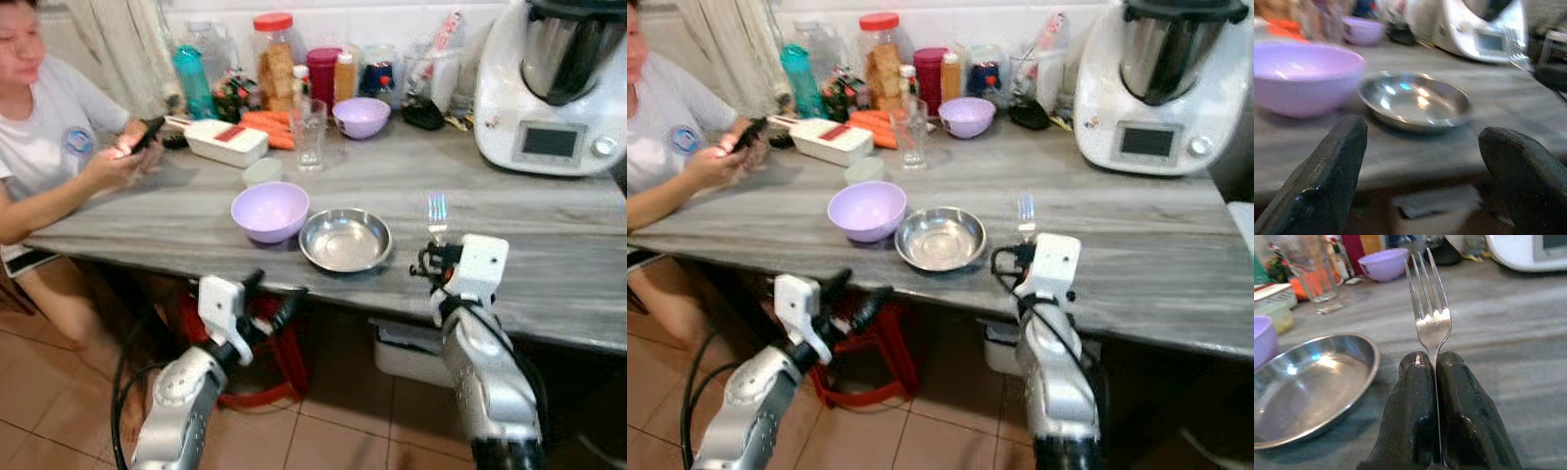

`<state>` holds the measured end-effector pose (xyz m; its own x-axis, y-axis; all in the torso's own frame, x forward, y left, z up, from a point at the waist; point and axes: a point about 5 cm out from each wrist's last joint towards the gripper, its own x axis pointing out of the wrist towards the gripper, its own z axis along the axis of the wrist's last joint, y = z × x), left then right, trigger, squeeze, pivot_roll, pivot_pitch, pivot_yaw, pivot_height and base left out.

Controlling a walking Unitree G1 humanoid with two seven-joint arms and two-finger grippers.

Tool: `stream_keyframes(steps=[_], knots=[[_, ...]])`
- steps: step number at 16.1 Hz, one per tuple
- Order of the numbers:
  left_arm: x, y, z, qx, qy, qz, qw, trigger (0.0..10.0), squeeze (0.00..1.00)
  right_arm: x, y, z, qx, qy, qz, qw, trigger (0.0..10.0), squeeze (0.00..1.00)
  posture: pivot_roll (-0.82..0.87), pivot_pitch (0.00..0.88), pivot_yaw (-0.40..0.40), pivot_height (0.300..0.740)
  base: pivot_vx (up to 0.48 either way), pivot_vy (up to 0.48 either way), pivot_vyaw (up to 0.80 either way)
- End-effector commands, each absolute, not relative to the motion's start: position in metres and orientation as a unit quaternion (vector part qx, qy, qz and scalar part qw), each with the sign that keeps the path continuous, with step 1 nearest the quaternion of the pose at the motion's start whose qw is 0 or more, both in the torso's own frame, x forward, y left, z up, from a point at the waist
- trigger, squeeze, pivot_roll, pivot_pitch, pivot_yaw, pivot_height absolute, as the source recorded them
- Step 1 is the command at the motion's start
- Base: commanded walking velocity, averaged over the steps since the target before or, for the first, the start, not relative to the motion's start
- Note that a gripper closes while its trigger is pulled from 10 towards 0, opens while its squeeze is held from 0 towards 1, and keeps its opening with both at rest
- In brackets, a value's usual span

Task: Setting the table

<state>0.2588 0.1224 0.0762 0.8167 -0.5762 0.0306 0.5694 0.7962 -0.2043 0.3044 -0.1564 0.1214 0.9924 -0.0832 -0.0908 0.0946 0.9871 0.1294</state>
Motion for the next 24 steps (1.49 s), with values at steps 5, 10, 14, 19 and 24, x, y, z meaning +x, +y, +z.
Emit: stream_keyframes(steps=[5, 10, 14, 19, 24], knots=[[0.246, 0.117, 0.08, -0.106, 0.023, -0.339, 0.935, 10.0, 0.0, 0.329, -0.167, 0.129, 0.079, 0.057, -0.07, 0.993, 10.0, 0.0, -0.08, 0.076, 0.075, 0.74, 0.0, 0.0, 0.0], [0.235, 0.12, 0.085, -0.095, 0.03, -0.373, 0.923, 10.0, 0.0, 0.351, -0.158, 0.135, 0.111, 0.066, -0.075, 0.989, 10.0, 0.0, -0.05, 0.129, 0.095, 0.74, 0.0, 0.0, 0.0], [0.231, 0.12, 0.089, -0.087, 0.036, -0.394, 0.914, 10.0, 0.0, 0.363, -0.146, 0.131, 0.145, 0.083, -0.079, 0.983, 10.0, 0.0, -0.03, 0.141, 0.11, 0.74, 0.0, 0.0, 0.0], [0.228, 0.119, 0.092, -0.081, 0.04, -0.403, 0.911, 10.0, 0.0, 0.37, -0.135, 0.122, 0.179, 0.102, -0.089, 0.974, 10.0, 0.0, -0.01, 0.131, 0.109, 0.74, 0.0, 0.0, 0.0], [0.228, 0.118, 0.091, -0.08, 0.042, -0.405, 0.91, 10.0, 0.0, 0.374, -0.126, 0.119, 0.189, 0.109, -0.085, 0.972, 10.0, 0.0, -0.01, 0.126, 0.103, 0.74, 0.0, 0.0, 0.0]])
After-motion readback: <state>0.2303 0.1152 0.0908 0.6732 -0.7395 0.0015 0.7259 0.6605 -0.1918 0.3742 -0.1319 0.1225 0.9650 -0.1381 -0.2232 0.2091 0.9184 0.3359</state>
